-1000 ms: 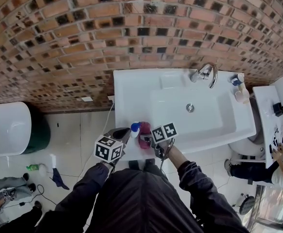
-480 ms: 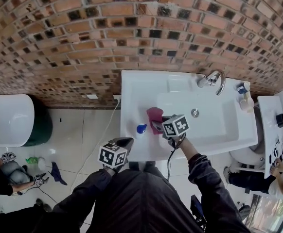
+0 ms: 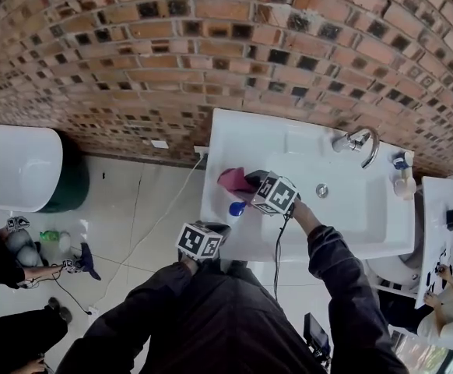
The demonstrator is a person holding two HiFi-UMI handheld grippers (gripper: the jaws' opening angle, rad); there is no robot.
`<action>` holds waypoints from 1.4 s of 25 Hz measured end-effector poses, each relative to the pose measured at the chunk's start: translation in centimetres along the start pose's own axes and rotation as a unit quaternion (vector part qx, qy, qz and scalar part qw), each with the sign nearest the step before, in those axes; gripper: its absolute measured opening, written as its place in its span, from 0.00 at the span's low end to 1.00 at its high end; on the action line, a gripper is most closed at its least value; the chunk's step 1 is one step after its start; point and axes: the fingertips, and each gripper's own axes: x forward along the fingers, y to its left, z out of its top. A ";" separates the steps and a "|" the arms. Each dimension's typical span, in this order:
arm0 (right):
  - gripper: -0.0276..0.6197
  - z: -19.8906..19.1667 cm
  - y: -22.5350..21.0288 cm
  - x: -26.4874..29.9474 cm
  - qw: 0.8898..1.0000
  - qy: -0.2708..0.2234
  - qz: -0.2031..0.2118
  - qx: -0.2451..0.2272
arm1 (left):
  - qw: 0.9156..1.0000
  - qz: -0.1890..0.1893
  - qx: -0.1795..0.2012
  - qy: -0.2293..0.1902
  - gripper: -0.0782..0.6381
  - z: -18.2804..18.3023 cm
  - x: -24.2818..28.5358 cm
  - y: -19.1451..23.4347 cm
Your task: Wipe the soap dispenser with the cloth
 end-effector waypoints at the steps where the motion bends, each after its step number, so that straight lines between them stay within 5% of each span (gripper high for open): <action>1: 0.17 0.4 -0.2 0.1 1.000 -0.011 0.000 0.012 | 1.000 -0.005 0.000 0.003 0.11 0.0 0.2 -0.1; 5: 0.17 1.4 0.2 0.3 0.997 -0.044 0.030 0.051 | 1.000 -0.008 -0.003 0.005 0.11 -0.1 0.8 -0.4; 17: 0.17 -1.2 1.9 -0.1 0.995 0.005 0.086 0.050 | 0.999 0.024 -0.023 -0.010 0.11 0.2 -0.1 1.1; 23: 0.17 -2.7 3.4 -1.1 0.994 0.000 0.084 0.073 | 0.999 0.044 0.010 -0.026 0.11 1.5 -0.4 2.1; 27: 0.17 -3.1 4.1 -0.9 0.993 -0.010 0.043 0.107 | 0.998 0.043 0.039 -0.021 0.11 2.3 0.2 2.3; 35: 0.17 -4.8 3.5 -3.3 0.970 -0.042 0.005 0.239 | 0.998 0.041 0.036 -0.031 0.12 3.2 0.3 2.3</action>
